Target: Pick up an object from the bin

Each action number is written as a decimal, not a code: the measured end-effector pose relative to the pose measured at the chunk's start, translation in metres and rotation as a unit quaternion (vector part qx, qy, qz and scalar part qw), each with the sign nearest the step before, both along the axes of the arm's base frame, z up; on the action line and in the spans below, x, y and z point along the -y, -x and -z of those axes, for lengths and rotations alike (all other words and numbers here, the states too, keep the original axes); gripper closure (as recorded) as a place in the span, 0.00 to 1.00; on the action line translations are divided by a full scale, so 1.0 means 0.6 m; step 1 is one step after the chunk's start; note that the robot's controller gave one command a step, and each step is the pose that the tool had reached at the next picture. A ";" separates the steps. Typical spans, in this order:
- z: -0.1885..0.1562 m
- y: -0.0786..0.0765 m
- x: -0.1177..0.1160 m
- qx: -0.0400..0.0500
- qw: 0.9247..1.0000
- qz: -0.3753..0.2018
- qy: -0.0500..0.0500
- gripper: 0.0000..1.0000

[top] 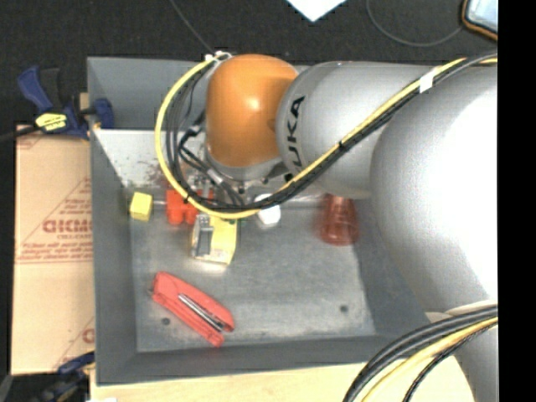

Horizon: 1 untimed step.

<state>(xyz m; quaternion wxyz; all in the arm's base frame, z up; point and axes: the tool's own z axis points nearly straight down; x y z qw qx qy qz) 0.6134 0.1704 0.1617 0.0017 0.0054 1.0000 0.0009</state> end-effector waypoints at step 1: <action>0.000 0.000 0.000 0.000 1.000 0.000 0.000 0.00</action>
Offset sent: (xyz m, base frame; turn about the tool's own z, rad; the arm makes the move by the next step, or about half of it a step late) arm -0.0186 0.0171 -0.0784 -0.0857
